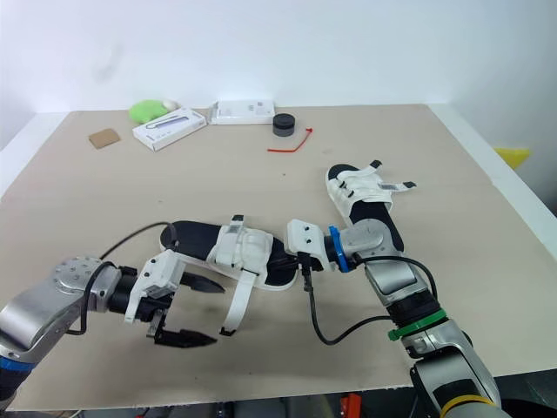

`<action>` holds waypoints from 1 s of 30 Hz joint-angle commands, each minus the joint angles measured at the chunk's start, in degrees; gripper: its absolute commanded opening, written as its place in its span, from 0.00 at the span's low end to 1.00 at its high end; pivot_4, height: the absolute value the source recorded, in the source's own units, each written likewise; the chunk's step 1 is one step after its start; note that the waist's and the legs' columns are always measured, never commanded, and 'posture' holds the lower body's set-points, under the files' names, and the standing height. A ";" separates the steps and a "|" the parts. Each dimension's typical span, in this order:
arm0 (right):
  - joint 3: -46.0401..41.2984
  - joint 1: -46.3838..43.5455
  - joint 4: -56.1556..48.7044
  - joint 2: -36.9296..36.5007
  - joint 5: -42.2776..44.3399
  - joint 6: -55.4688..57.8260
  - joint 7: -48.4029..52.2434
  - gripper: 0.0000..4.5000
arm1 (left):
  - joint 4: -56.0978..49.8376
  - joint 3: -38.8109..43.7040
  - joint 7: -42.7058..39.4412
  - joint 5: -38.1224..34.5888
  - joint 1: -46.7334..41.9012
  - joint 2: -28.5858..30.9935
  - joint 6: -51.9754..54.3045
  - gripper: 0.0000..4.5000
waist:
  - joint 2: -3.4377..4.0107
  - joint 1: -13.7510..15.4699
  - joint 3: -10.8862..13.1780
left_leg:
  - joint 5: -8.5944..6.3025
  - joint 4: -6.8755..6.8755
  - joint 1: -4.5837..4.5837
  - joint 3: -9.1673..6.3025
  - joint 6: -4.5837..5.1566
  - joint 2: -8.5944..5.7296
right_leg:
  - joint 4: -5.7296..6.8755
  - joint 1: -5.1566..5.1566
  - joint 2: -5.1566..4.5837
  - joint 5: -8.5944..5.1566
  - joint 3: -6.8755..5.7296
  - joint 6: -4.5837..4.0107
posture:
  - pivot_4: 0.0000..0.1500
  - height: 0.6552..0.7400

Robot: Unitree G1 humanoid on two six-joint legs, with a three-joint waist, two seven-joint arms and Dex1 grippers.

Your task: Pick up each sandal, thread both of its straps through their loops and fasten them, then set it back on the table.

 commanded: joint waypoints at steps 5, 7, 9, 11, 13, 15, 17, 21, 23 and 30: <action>0.07 -0.23 0.47 -0.26 -0.39 -0.44 0.33 0.00 | 10.90 -1.17 -1.97 15.71 -3.55 -3.23 -43.11 0.99 | -0.01 0.00 0.00 | 0.00 0.00 0.00 0.24 0.00 0.01 | -0.01 0.00 -0.11 0.06 0.04 0.03 | 1.00 1.00; 0.10 -0.13 0.40 -0.26 -0.41 -0.47 0.32 0.00 | 14.07 -1.89 -0.08 19.39 -4.54 -4.74 -53.61 0.99 | 0.00 -0.01 -0.01 | 0.00 0.00 -0.05 0.33 0.01 0.01 | -0.01 0.01 -0.15 0.17 0.10 0.22 | 1.00 1.00; 0.12 -0.04 0.31 -0.26 -0.40 -0.41 0.29 0.00 | 16.35 -3.13 0.91 21.07 -5.60 -5.94 -61.20 0.99 | -0.02 0.02 -0.01 | 0.00 0.00 0.01 0.34 0.02 0.01 | -0.02 0.01 -0.17 0.20 0.09 0.25 | 1.00 1.00; 0.13 0.01 0.24 -0.26 -0.41 -0.35 0.25 0.00 | 18.08 -4.29 1.70 21.92 -6.63 -6.61 -66.31 0.99 | -0.02 0.01 -0.02 | 0.00 0.00 -0.03 0.36 0.02 0.01 | -0.04 0.01 -0.18 0.25 0.12 0.31 | 1.00 1.00; 0.15 0.06 0.04 -0.32 -0.40 -0.18 0.24 0.00 | 19.05 -5.11 3.33 22.47 -7.86 -7.65 -69.86 0.99 | -0.02 0.01 -0.02 | -0.01 0.00 -0.08 0.34 0.03 0.02 | -0.04 0.02 -0.19 0.26 0.16 0.33 | 1.00 1.00; 0.15 0.10 -0.07 -0.37 -0.41 -0.08 0.21 0.00 | 19.90 -5.88 5.03 23.85 -9.32 -8.58 -72.05 0.99 | -0.03 0.01 -0.02 | 0.00 0.00 -0.07 0.34 0.04 0.02 | -0.03 0.02 -0.19 0.27 0.17 0.35 | 1.00 1.00; 0.16 0.08 -0.09 -0.38 -0.44 -0.05 0.18 0.00 | 20.75 -6.81 6.12 24.77 -10.37 -8.69 -72.99 0.99 | -0.03 0.01 -0.02 | 0.00 0.00 -0.07 0.33 0.05 0.01 | -0.03 0.03 -0.19 0.28 0.19 0.37 | 1.00 1.00; 0.08 0.13 -0.37 -0.58 -0.41 0.08 0.21 0.00 | 21.61 -9.06 7.48 25.58 -12.60 -8.89 -74.22 0.94 | -0.02 -0.02 -0.02 | -0.02 0.00 -0.05 0.33 0.09 0.02 | -0.03 0.04 -0.17 0.28 0.20 0.38 | 1.00 1.00; 0.02 0.14 -0.41 -0.71 -0.41 0.10 0.24 0.00 | 21.48 -10.18 7.72 24.38 -13.62 -9.10 -73.06 0.83 | -0.03 0.00 -0.02 | -0.01 0.01 0.01 0.34 0.10 0.01 | -0.03 0.03 -0.17 0.28 0.18 0.40 | 1.00 1.00; -0.03 -0.01 -0.35 -0.88 -0.50 0.32 0.24 0.00 | 22.41 -12.56 7.51 22.39 -15.60 -8.54 -71.04 0.12 | -0.03 0.00 -0.02 | -0.02 0.01 0.00 0.32 0.12 0.01 | -0.03 0.03 -0.16 0.28 0.20 0.40 | 1.00 1.00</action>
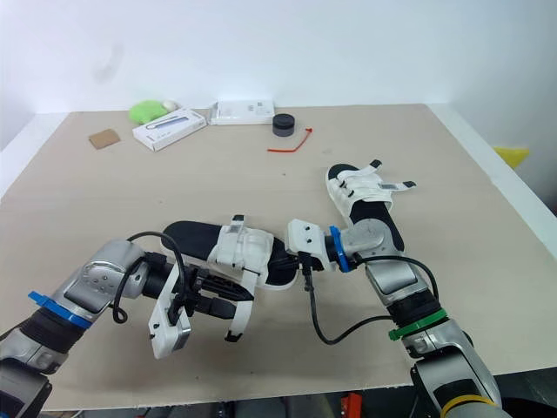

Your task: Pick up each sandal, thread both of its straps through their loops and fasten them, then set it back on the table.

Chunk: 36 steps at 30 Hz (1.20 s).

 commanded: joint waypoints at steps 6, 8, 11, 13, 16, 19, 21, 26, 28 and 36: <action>0.09 -0.14 -0.37 -0.90 -0.55 0.41 0.47 0.00 | -2.71 0.51 -0.39 -10.36 -0.25 0.99 14.33 0.02 | 0.00 0.00 0.00 | 0.01 0.00 0.03 -0.01 0.01 0.00 | 0.00 0.00 0.00 0.00 -0.01 0.01 | 1.00 1.00; 0.13 -0.18 -0.29 -0.93 -0.56 0.38 0.58 0.00 | -5.58 1.60 -0.54 -15.06 0.04 1.22 23.55 0.02 | 0.00 -0.01 0.00 | 0.00 0.00 0.04 -0.05 0.02 0.00 | 0.00 -0.01 0.01 -0.01 -0.01 0.02 | 1.00 1.00; 0.16 -0.25 -0.15 -0.89 -0.57 0.28 0.70 0.00 | -9.36 2.87 -0.61 -23.22 -0.23 1.61 40.35 0.02 | 0.00 -0.01 0.00 | 0.00 0.00 0.02 -0.09 0.02 0.00 | 0.01 -0.02 0.03 -0.02 -0.02 0.03 | 1.00 1.00; 0.16 -0.30 -0.05 -0.81 -0.55 0.19 0.72 0.00 | -11.46 3.96 -0.18 -28.78 -0.93 1.58 51.83 0.02 | 0.00 -0.02 0.00 | 0.00 0.00 0.02 -0.11 0.02 0.00 | 0.01 -0.02 0.05 -0.02 -0.02 0.03 | 1.00 1.00; 0.14 -0.38 0.11 -0.76 -0.57 -0.03 0.73 0.00 | -13.32 6.43 1.70 -40.79 -3.92 1.43 72.10 0.02 | 0.00 -0.03 0.00 | 0.00 0.00 0.01 -0.19 0.02 0.00 | 0.02 -0.02 0.10 -0.03 -0.05 0.04 | 1.00 1.00; 0.07 -0.39 0.05 -0.72 -0.51 0.01 0.64 0.00 | -11.46 10.97 6.63 -51.14 -8.12 -1.49 87.16 0.02 | 0.00 -0.03 0.01 | 0.01 0.02 0.00 -0.28 0.02 0.00 | 0.03 -0.02 0.11 -0.03 -0.10 0.03 | 1.00 1.00; 0.04 -0.23 -0.10 -0.79 -0.49 -0.02 0.59 0.00 | -10.17 13.19 8.61 -53.84 -9.62 -2.97 93.11 0.02 | 0.02 -0.04 0.01 | 0.01 0.03 0.00 -0.32 0.02 0.00 | 0.03 -0.02 0.12 -0.03 -0.11 0.03 | 1.00 1.00; -0.07 0.02 -0.36 -0.83 -0.41 0.07 0.42 0.00 | -4.85 15.78 11.55 -55.82 -12.26 -6.07 103.99 0.02 | 0.02 -0.08 0.01 | 0.00 0.02 -0.04 -0.38 0.02 0.00 | 0.03 -0.08 0.23 -0.05 -0.13 -0.07 | 1.00 1.00; -0.09 0.02 -0.37 -0.80 -0.42 0.12 0.39 0.00 | -4.08 16.25 11.91 -55.19 -12.56 -6.79 105.69 0.02 | 0.02 -0.06 0.01 | 0.00 0.02 -0.07 -0.41 0.01 -0.03 | 0.04 -0.09 0.24 -0.05 -0.15 -0.10 | 1.00 1.00; -0.09 0.20 -0.57 -0.76 -0.39 0.13 0.35 0.00 | 2.93 16.97 14.02 -50.22 -13.74 -9.46 109.38 0.02 | 0.01 -0.05 0.01 | 0.02 0.02 -0.06 -0.41 -0.01 -0.06 | 0.04 -0.08 0.21 -0.03 -0.14 -0.12 | 1.00 1.00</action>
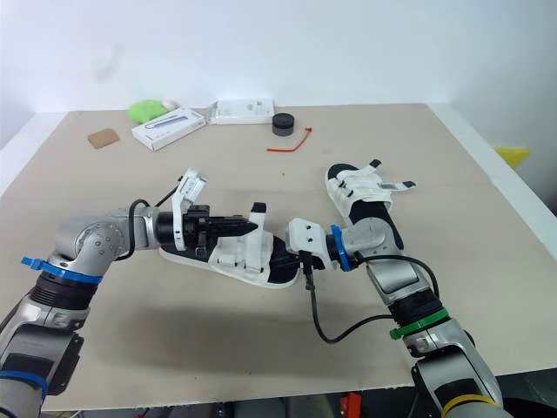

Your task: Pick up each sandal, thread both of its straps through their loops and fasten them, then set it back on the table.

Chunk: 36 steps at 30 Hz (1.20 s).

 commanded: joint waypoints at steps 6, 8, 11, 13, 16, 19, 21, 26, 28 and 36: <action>0.17 0.42 -0.55 -0.36 -0.10 0.06 0.36 0.00 | 3.09 4.11 1.65 1.70 -2.56 -3.55 3.19 0.02 | 0.00 0.00 0.00 | 0.01 0.00 0.00 0.01 -0.02 -0.01 | 0.00 0.00 -0.03 0.02 0.01 0.00 | 1.00 1.00; 0.18 0.48 -0.67 -0.34 -0.09 0.06 0.32 0.00 | 4.40 4.43 1.77 2.14 -3.09 -4.13 4.14 0.02 | 0.00 0.00 0.00 | 0.02 0.00 0.00 -0.01 -0.03 -0.02 | 0.00 0.00 -0.03 0.02 0.01 -0.01 | 1.00 1.00; 0.16 0.61 -0.84 -0.35 -0.08 0.05 0.26 0.00 | 5.45 3.40 0.99 3.96 -3.16 -4.03 4.66 0.02 | 0.00 -0.02 0.00 | 0.03 0.00 0.00 0.00 -0.04 -0.04 | 0.00 0.01 -0.04 0.03 0.02 0.01 | 1.00 1.00; 0.09 0.66 -0.87 -0.44 -0.07 0.01 0.26 0.00 | 5.94 2.65 1.04 5.26 -3.05 -4.03 5.59 0.02 | 0.00 -0.01 0.00 | 0.03 0.00 0.00 -0.01 -0.05 -0.04 | 0.00 0.01 -0.04 0.04 0.02 0.01 | 1.00 1.00; -0.02 0.78 -1.00 -0.54 -0.04 0.02 0.19 0.00 | 6.41 2.07 1.24 7.25 -3.16 -4.10 5.77 0.02 | 0.00 -0.02 0.00 | 0.03 0.00 0.00 -0.01 -0.05 -0.03 | 0.01 0.02 -0.04 0.04 0.02 0.01 | 1.00 1.00; -0.02 0.90 -1.19 -0.54 -0.01 0.09 0.13 0.00 | 6.50 0.95 0.36 9.55 -3.09 -3.74 4.85 0.02 | -0.01 -0.01 -0.01 | 0.03 0.00 0.02 -0.01 -0.05 -0.03 | 0.00 0.03 -0.05 0.04 0.02 0.02 | 1.00 1.00; 0.03 0.88 -1.20 -0.50 -0.06 0.09 0.11 0.00 | 6.40 0.54 -0.36 11.01 -2.82 -3.57 3.71 0.15 | -0.01 -0.01 -0.01 | 0.03 0.00 0.04 -0.01 -0.06 -0.04 | 0.00 0.05 -0.05 0.04 0.02 0.02 | 1.00 1.00; 0.09 0.72 -1.22 -0.36 -0.09 0.22 0.13 0.00 | 3.60 -0.40 -4.32 13.97 -2.23 -1.90 -1.76 0.62 | -0.01 -0.05 -0.01 | 0.05 0.00 0.05 0.01 -0.08 -0.04 | 0.01 0.05 -0.05 0.06 0.03 0.00 | 1.00 1.00; 0.12 0.70 -1.18 -0.40 -0.11 0.15 0.23 0.00 | 2.32 -1.42 -8.52 15.85 -2.38 0.41 -5.59 0.83 | -0.01 -0.06 -0.01 | 0.05 0.00 0.05 0.02 -0.09 -0.02 | 0.01 0.04 -0.01 0.07 0.04 -0.01 | 1.00 1.00; 0.23 0.55 -1.19 -0.21 -0.11 0.31 0.32 0.00 | 4.28 1.22 -14.41 19.33 -6.72 2.00 -16.15 0.99 | -0.01 -0.01 -0.01 | 0.05 0.00 0.00 0.03 -0.08 -0.03 | -0.02 0.03 -0.04 0.06 0.03 0.01 | 1.00 1.00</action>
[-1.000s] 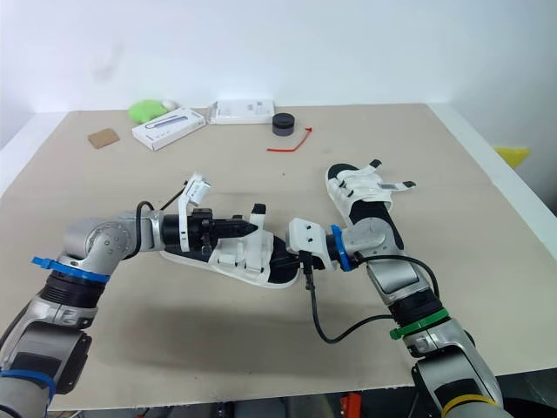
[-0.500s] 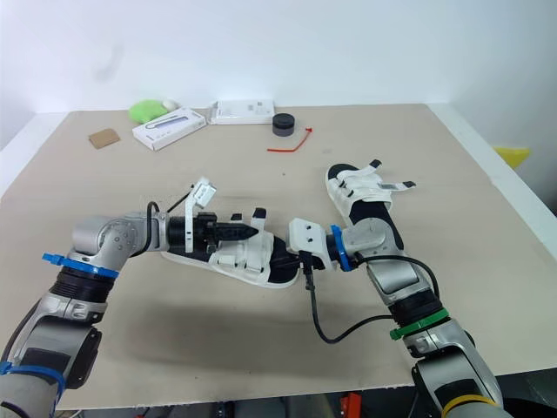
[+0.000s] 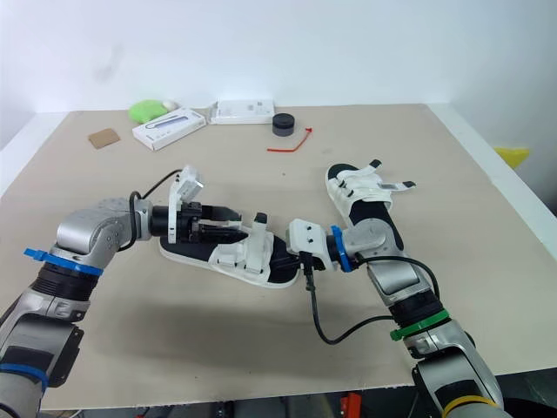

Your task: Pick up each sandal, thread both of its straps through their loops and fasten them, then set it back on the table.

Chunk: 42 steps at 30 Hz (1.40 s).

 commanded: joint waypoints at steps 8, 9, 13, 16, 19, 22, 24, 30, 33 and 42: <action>0.48 -0.20 -0.65 0.26 -0.17 0.51 0.13 0.00 | -6.81 0.51 -6.15 2.46 -1.21 -2.96 -13.94 0.99 | 0.00 -0.05 0.00 | 0.00 0.00 -0.02 0.02 0.00 0.01 | 0.00 -0.01 0.01 0.00 0.02 0.00 | 1.00 1.00; 0.47 -0.18 -0.65 0.27 -0.19 0.52 0.12 0.00 | -6.89 -0.24 -6.84 3.06 -0.76 -2.86 -14.53 0.94 | 0.00 -0.06 0.00 | 0.00 0.00 -0.02 0.05 0.00 0.02 | 0.00 -0.01 0.02 0.00 0.05 0.00 | 1.00 1.00; 0.37 0.17 -0.90 0.11 -0.19 0.52 0.10 0.00 | -3.33 -1.85 -6.64 6.40 -0.69 -4.10 -17.69 0.60 | 0.00 0.02 0.00 | 0.00 0.00 0.01 0.04 0.01 0.02 | 0.02 0.00 0.05 0.00 0.02 -0.01 | 1.00 1.00; 0.31 0.23 -1.01 0.11 -0.14 0.65 0.02 0.00 | 1.10 -1.87 -5.81 7.95 -1.68 -5.68 -17.68 0.26 | 0.00 0.00 0.00 | 0.00 0.00 -0.01 0.07 0.01 0.01 | 0.02 0.00 0.05 0.01 0.05 0.01 | 1.00 1.00; 0.31 0.22 -1.04 0.15 -0.15 0.71 -0.06 0.00 | 4.72 -1.80 -5.24 9.66 -2.76 -7.20 -18.70 0.01 | 0.00 -0.01 0.00 | 0.00 0.00 -0.01 0.07 0.01 0.01 | 0.01 0.00 0.05 0.01 0.05 0.01 | 1.00 1.00; 0.29 0.26 -1.11 0.16 -0.17 0.77 -0.15 0.00 | 8.30 -2.20 -5.29 11.28 -3.75 -9.07 -20.18 0.01 | 0.00 0.02 0.00 | 0.00 0.00 -0.02 0.06 0.01 0.01 | 0.00 -0.01 0.04 0.01 0.04 0.01 | 1.00 1.00; 0.30 0.22 -1.18 0.19 -0.18 0.90 -0.22 0.00 | 12.16 -4.03 -5.43 14.40 -4.27 -9.41 -21.61 0.01 | 0.00 0.02 0.00 | 0.00 0.00 -0.02 0.06 0.01 0.00 | 0.00 0.00 0.04 0.01 0.03 0.01 | 1.00 1.00; 0.20 0.23 -1.17 0.20 -0.22 0.99 -0.34 0.00 | 18.07 -5.11 -5.93 18.32 -5.52 -9.31 -23.12 0.01 | 0.00 0.00 0.00 | -0.01 0.00 -0.03 0.07 0.02 0.01 | 0.00 0.00 0.07 0.01 0.05 0.01 | 1.00 1.00; 0.21 0.20 -1.09 0.21 -0.22 0.97 -0.34 0.00 | 18.77 -6.50 -7.33 20.44 -4.87 -8.61 -24.00 0.01 | 0.00 -0.01 0.00 | -0.01 0.00 -0.04 0.08 0.02 0.01 | 0.00 0.01 0.06 0.01 0.07 0.02 | 1.00 1.00; 0.43 -0.02 -0.95 0.53 -0.29 0.91 -0.35 0.00 | 18.37 0.06 -2.74 18.07 -8.17 -9.68 -22.84 0.01 | -0.01 -0.02 0.00 | -0.01 0.00 -0.03 0.08 0.02 0.02 | 0.01 0.00 0.06 0.02 0.06 0.03 | 1.00 1.00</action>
